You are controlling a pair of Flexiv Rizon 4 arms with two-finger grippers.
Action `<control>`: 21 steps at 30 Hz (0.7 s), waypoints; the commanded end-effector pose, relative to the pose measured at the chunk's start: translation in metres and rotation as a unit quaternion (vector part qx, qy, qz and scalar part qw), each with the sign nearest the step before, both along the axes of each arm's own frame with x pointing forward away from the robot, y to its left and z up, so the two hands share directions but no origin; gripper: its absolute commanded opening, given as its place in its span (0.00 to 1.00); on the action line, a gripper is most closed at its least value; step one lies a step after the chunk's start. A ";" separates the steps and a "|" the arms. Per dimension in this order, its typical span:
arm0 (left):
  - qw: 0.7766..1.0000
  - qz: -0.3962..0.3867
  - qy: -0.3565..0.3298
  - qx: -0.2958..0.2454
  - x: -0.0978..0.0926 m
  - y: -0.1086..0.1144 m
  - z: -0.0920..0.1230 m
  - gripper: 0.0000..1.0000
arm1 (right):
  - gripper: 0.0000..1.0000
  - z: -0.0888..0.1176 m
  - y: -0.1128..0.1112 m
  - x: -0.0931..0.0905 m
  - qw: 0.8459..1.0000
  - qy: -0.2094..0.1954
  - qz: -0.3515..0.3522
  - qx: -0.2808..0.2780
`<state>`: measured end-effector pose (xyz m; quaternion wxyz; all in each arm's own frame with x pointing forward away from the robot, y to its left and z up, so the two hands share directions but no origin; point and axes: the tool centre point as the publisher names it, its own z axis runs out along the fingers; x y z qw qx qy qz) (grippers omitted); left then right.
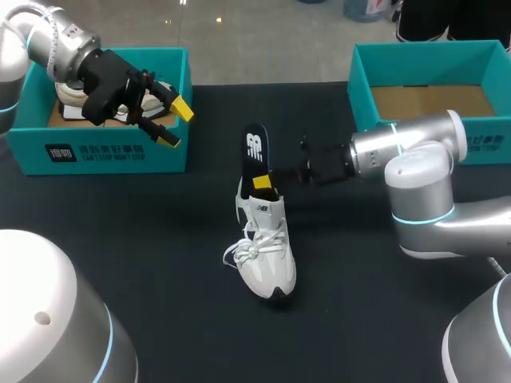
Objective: Take the shoe out of the shoebox, open the shoe tongue, remove and reinsert the insole, then place the shoe into the shoebox
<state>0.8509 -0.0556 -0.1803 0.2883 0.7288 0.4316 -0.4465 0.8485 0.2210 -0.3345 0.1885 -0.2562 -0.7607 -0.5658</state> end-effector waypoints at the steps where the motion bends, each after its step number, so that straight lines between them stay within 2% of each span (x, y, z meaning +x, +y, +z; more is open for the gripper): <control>1: 1.000 0.000 -0.001 0.002 0.000 0.000 0.000 1.00 | 0.32 -0.001 0.007 0.007 1.000 0.002 0.009 -0.004; 2: 1.000 0.000 -0.001 0.002 0.000 0.000 0.000 1.00 | 0.19 -0.002 0.008 0.008 1.000 0.004 0.011 -0.006; 3: 1.000 0.000 -0.001 0.002 0.000 0.000 0.000 1.00 | 0.00 -0.003 0.008 0.008 1.000 0.006 0.015 -0.010; 9: 1.000 0.000 -0.001 0.002 0.000 0.000 0.000 1.00 | 0.00 -0.008 0.005 0.002 0.999 0.022 0.029 -0.017; 21: 1.000 0.000 -0.001 0.002 0.000 0.000 0.000 1.00 | 0.00 -0.029 -0.001 -0.024 0.997 0.059 0.040 -0.028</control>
